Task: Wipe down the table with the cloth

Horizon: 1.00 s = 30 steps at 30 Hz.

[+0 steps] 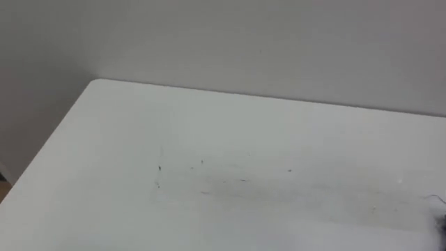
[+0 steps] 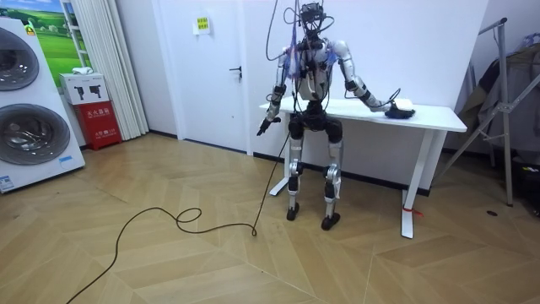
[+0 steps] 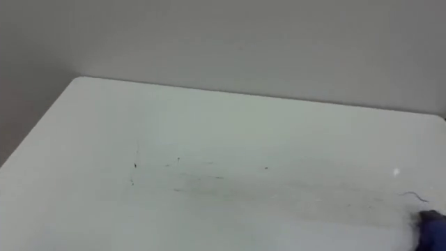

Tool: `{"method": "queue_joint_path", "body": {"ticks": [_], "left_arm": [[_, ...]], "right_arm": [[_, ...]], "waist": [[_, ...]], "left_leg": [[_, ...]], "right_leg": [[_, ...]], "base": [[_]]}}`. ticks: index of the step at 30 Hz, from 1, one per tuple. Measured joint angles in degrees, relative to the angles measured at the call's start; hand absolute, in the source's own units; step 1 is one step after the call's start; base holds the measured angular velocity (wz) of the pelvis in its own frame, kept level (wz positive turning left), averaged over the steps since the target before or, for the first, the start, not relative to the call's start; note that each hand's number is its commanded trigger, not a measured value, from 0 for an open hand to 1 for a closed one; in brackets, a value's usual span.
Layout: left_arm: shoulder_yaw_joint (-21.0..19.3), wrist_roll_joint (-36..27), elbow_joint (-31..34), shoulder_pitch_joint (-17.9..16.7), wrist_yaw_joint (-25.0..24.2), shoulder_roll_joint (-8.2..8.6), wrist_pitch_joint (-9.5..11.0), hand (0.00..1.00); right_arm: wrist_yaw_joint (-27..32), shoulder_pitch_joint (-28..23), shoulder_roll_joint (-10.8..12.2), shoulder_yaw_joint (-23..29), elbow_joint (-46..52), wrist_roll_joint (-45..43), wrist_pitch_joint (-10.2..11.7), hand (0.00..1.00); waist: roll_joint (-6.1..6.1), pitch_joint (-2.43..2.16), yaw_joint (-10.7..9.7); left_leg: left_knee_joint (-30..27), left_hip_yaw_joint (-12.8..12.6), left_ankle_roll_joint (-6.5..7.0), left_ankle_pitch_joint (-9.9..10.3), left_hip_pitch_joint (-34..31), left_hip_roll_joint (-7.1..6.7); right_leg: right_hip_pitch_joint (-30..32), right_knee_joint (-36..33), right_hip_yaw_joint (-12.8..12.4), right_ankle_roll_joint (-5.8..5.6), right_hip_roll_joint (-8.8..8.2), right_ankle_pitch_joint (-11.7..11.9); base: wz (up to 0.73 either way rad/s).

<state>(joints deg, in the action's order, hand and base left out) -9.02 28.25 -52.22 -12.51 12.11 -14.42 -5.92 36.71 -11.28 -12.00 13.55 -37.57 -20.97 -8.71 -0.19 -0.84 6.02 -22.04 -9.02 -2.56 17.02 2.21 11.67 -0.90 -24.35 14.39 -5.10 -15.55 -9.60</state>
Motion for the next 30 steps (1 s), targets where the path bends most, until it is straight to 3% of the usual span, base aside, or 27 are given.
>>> {"method": "queue_joint_path", "body": {"ticks": [1,3,4,5,6,7,8,9,10,11,13,14,15,16,17,18,20,23,25,27,30], "left_arm": [[0.92,-0.17,-1.55,1.15,-0.34,-0.26,0.21,0.00],[3.28,-1.21,-6.13,5.77,-1.73,-0.32,0.32,0.00],[4.08,-1.30,-6.31,6.72,-2.00,-0.25,0.30,0.00],[5.55,-1.47,-6.30,9.42,-2.75,-0.01,0.32,0.00],[5.71,-1.65,-5.93,11.03,-2.95,0.22,0.38,0.00],[5.65,-1.81,-5.55,11.41,-2.93,0.25,0.35,0.00],[5.62,-1.88,-4.64,10.86,-3.24,1.05,0.04,0.00],[5.54,-1.86,-3.82,10.18,-3.56,0.89,-0.12,0.00],[5.44,-1.69,-2.88,7.79,-4.02,0.87,-0.48,0.00],[5.42,-1.26,-2.08,4.04,-4.46,1.19,-1.12,0.00],[4.68,-1.16,-0.87,-1.31,-5.76,1.78,-1.67,0.00],[4.03,-1.17,-0.72,-4.60,-6.33,1.84,-1.75,0.00],[2.56,-1.07,-0.70,-7.16,-6.65,2.00,-1.98,0.00],[1.55,-1.07,-0.70,-7.82,-6.65,2.15,-2.22,0.00],[-0.58,-1.11,-0.69,-8.62,-6.65,2.20,-2.28,0.00],[-3.09,-1.20,-0.54,-9.32,-6.63,2.15,-1.95,0.00],[-5.68,-1.79,-0.52,-9.83,-6.43,2.30,-0.67,0.00],[-6.85,-1.45,1.22,-9.44,-4.86,2.34,0.11,0.00],[-7.00,-1.61,1.75,-8.84,-3.23,2.35,0.92,0.00],[-6.98,-1.03,2.80,-7.38,-1.73,2.23,0.98,0.00],[-6.87,-1.08,4.07,-5.97,0.33,2.17,1.10,0.00]], "right_arm": [[-0.19,1.79,1.08,-2.35,1.56,-0.89,-1.32,1.00],[-4.98,14.40,4.65,-13.53,3.10,-5.79,-3.18,1.00],[-7.22,18.13,5.22,-16.40,3.07,-7.21,-3.39,1.00],[-11.42,26.26,5.47,-22.96,3.06,-10.83,-3.00,1.00],[-15.01,33.80,5.63,-27.31,3.11,-13.69,-1.82,1.00],[-16.55,37.02,5.64,-28.88,3.29,-14.45,-0.74,1.00],[-18.09,41.55,5.50,-30.63,2.71,-15.51,1.75,1.00],[-18.21,42.59,5.54,-31.15,2.59,-15.64,2.69,1.00],[-18.20,42.02,4.94,-31.14,2.35,-16.62,3.76,1.00],[-18.67,38.77,3.87,-30.72,2.04,-17.67,3.87,1.00],[-18.99,29.30,0.17,-27.99,2.32,-17.34,4.30,1.00],[-16.49,21.32,-1.14,-22.54,5.95,-14.90,6.93,1.00],[-14.66,16.67,-2.84,-18.33,7.29,-14.16,8.59,1.00],[-13.90,14.98,-3.85,-16.01,7.30,-13.62,9.25,1.00],[-13.29,12.13,-5.22,-11.42,6.69,-12.26,10.07,1.00],[-12.91,9.77,-6.30,-7.80,5.52,-10.68,10.87,1.00],[-11.06,7.72,-8.25,-4.10,2.29,-8.27,12.83,1.00],[-7.39,4.92,-7.88,0.27,-0.56,-7.50,14.20,1.00],[-4.28,2.70,-6.70,1.37,-2.21,-5.77,14.97,1.00],[-1.76,-0.09,-6.08,2.04,-3.89,-3.62,15.51,1.00],[-1.59,-4.07,-6.02,2.96,-4.15,-0.77,15.61,1.00]], "waist": [[0.03,0.02,1.09],[-0.02,0.17,4.21],[-0.06,0.45,4.70],[-0.26,1.48,6.24],[-0.87,2.05,9.97],[-1.35,1.81,11.42],[0.93,1.79,12.51],[0.66,1.78,12.51],[-0.04,1.71,12.24],[-0.40,1.60,10.74],[-1.09,1.79,7.25],[-1.92,1.83,4.43],[-1.80,1.71,1.59],[-1.62,1.73,0.76],[-0.73,1.18,-0.14],[-1.22,0.86,-1.28],[-0.46,0.48,-1.14],[-0.86,0.13,-2.65],[-1.18,-0.07,-2.87],[-1.90,-0.35,-5.75],[-3.07,-0.74,-6.94]], "left_leg": [[-0.58,-0.13,-0.64,-0.06,-0.97,0.84],[-2.97,0.92,-3.25,-0.43,-5.33,3.60],[-3.28,1.68,-3.85,-0.70,-6.44,3.95],[-3.29,2.82,-5.68,-1.84,-8.49,4.88],[-2.72,2.96,-7.97,-3.17,-10.03,6.14],[-2.48,3.22,-9.19,-3.88,-10.91,7.17],[-1.36,5.61,-9.88,-5.75,-11.92,10.05],[-0.10,6.08,-8.56,-7.56,-12.13,10.65],[0.78,5.98,-5.92,-11.43,-12.68,11.19],[0.58,5.43,-5.62,-14.64,-12.90,11.42],[-1.41,3.26,-5.39,-15.10,-12.98,9.22],[-1.91,1.84,-4.40,-13.43,-12.63,6.20],[-2.97,0.69,-3.75,-9.97,-11.99,3.38],[-3.07,0.19,-3.88,-8.32,-11.30,2.08],[-2.68,-0.50,-3.76,-6.16,-10.15,-0.25],[-1.28,-1.04,-3.23,-5.55,-8.67,-1.30],[0.84,-2.63,-4.12,-4.96,-5.56,-1.59],[5.32,-4.04,-4.31,-4.97,-2.25,-2.65],[6.57,-5.27,-4.28,-5.00,-0.34,-2.75],[6.84,-4.68,-3.99,-5.03,0.30,-2.90],[6.73,-4.41,-3.83,-5.15,0.41,-2.97]], "right_leg": [[0.43,1.42,-0.66,-0.35,-0.44,0.26],[1.20,7.40,0.74,-1.16,-2.02,2.38],[1.25,8.37,0.98,-1.23,-2.16,3.22],[2.15,9.11,1.04,-1.14,-2.19,4.72],[4.62,7.89,0.85,-1.15,-1.32,5.14],[5.87,6.13,1.82,-4.87,-0.85,3.27],[8.36,0.55,4.79,-3.14,2.01,0.27],[8.93,-1.42,5.13,-2.53,2.65,-1.65],[8.66,-3.45,6.96,-1.42,3.17,-4.76],[6.52,-3.29,9.25,-0.59,3.61,-6.30],[2.38,-0.64,11.53,-0.33,3.75,-6.73],[0.25,1.73,11.35,-0.34,3.59,-6.72],[-1.79,4.09,10.41,-0.49,3.80,-6.63],[-2.45,5.01,10.16,-0.64,4.04,-6.52],[-3.33,6.28,9.52,-0.92,4.57,-6.18],[-4.40,7.54,8.67,-1.29,4.62,-5.82],[-5.01,9.10,6.14,-1.85,4.67,-5.04],[-5.29,11.44,4.34,-2.74,4.60,-2.53],[-6.01,12.80,4.82,-2.95,4.61,-0.81],[-6.79,12.76,6.22,-3.01,4.51,0.27],[-7.33,12.69,6.21,-2.99,4.46,0.33]], "base": [[-0.50],[-0.19],[0.19],[0.16],[0.10],[0.13],[0.34],[0.73],[0.89],[1.12],[0.99],[0.82],[0.60],[0.20],[0.00],[-0.11],[-0.57],[-0.55],[-0.42],[-0.01],[0.02]]}}
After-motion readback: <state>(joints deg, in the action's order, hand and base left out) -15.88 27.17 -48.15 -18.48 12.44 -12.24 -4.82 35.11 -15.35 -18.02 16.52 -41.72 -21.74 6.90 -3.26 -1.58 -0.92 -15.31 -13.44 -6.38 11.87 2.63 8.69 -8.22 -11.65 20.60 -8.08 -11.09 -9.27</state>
